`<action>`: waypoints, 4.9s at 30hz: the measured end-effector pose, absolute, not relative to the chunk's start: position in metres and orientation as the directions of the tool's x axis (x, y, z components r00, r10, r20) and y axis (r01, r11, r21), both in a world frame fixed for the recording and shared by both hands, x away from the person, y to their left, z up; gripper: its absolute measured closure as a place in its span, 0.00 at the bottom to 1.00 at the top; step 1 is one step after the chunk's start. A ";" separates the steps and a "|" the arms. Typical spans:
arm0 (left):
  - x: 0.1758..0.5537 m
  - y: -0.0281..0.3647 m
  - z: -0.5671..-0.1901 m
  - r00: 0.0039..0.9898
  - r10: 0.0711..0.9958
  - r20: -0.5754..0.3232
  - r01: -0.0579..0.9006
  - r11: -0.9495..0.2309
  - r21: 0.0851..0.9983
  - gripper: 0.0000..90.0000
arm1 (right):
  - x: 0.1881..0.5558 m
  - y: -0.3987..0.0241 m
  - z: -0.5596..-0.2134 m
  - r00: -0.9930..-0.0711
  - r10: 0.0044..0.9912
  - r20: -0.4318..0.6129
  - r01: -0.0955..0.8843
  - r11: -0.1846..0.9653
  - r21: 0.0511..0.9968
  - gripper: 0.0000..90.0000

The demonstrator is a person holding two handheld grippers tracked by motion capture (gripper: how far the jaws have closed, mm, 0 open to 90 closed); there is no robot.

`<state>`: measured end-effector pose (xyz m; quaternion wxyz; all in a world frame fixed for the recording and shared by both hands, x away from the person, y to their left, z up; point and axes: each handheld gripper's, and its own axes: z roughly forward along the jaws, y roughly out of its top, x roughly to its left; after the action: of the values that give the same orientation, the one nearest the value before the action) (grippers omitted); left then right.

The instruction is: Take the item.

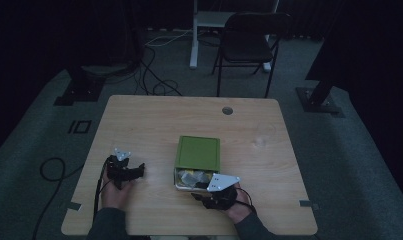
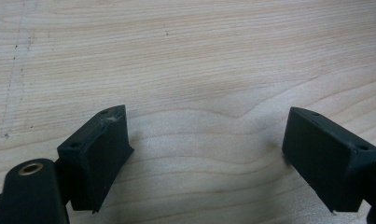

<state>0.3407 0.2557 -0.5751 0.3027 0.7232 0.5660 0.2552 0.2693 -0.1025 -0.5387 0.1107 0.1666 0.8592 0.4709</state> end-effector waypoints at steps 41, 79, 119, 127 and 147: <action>0.341 0.256 -0.575 0.229 0.973 0.028 0.665 -0.177 0.726 0.17 | 0.238 -0.101 -0.526 -0.917 0.393 -0.061 0.144 0.470 0.871 0.75; 0.341 0.256 -0.575 0.228 0.973 0.026 0.664 -0.175 0.727 0.17 | 0.247 -0.109 -0.511 -0.866 0.492 -0.088 0.170 0.456 0.873 1.00; 0.340 0.256 -0.575 0.229 0.973 0.028 0.665 -0.177 0.726 0.17 | 0.248 -0.139 -0.459 -0.842 0.529 -0.103 0.109 0.354 0.929 1.00; 0.340 0.256 -0.575 0.229 0.973 0.028 0.665 -0.177 0.726 0.17 | 0.245 -0.144 -0.455 -0.837 0.536 -0.109 0.106 0.355 0.929 1.00; 0.340 0.256 -0.575 0.230 0.973 0.029 0.666 -0.179 0.724 0.17 | 0.244 -0.167 -0.437 -0.805 0.581 -0.117 0.096 0.322 0.942 1.00</action>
<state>0.3404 0.2559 -0.5749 0.3007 0.7241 0.5657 0.2552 0.2443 -0.1672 -0.4367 0.2245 0.2167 0.7814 0.5404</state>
